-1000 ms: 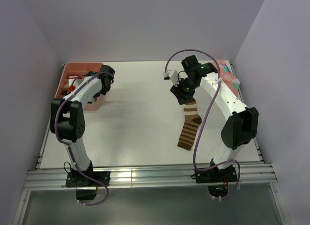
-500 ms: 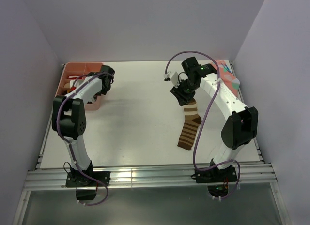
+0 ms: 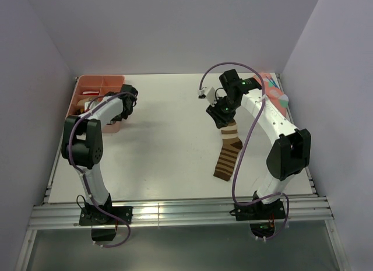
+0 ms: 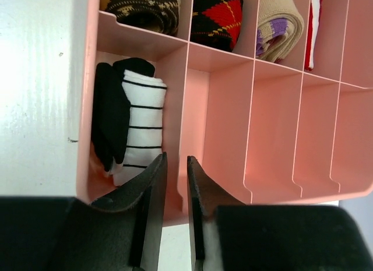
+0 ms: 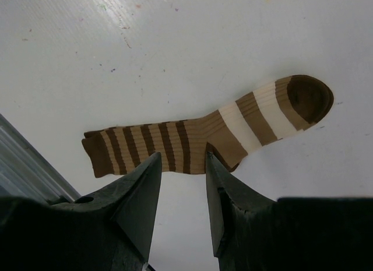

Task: Roll the socks
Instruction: Place the sock in the storage box.

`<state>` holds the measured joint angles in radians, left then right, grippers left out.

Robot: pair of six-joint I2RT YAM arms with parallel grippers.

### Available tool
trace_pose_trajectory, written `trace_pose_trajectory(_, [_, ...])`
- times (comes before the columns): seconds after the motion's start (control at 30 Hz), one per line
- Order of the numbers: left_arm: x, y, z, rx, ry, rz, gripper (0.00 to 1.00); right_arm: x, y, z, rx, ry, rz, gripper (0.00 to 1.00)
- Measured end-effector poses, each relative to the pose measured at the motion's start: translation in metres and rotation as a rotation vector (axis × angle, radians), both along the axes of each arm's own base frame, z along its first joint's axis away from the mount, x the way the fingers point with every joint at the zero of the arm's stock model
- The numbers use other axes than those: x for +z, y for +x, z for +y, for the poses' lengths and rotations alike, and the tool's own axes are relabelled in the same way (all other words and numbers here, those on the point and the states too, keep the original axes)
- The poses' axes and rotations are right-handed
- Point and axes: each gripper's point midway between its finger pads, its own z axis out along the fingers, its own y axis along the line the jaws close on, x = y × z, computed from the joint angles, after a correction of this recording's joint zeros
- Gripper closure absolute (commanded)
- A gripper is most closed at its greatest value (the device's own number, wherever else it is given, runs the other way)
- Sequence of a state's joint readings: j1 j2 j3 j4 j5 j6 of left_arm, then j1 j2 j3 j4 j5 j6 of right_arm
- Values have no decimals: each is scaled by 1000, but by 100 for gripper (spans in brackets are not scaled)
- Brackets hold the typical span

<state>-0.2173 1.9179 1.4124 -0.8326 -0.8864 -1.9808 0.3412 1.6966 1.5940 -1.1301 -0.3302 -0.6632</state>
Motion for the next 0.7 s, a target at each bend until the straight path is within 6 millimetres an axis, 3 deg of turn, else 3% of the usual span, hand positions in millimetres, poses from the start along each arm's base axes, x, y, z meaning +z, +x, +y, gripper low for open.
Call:
trace_pose_trajectory(0.3, [9,-2,-3,-8,-4,-28,71,-2,-2,-1,0,-2,7,56])
trace_pose_trajectory(0.43, [18,5,-3,-5,4,-74,64,-1,-2,-1,-1,-1,3,56])
trace_pose_trajectory(0.53, [34,7,-3,-4,13,-116,59,0,-2,-2,-4,1,0,56])
trace_pose_trajectory(0.7, [83,12,-6,-5,-9,-259,54,3,2,-1,-36,17,-9,56])
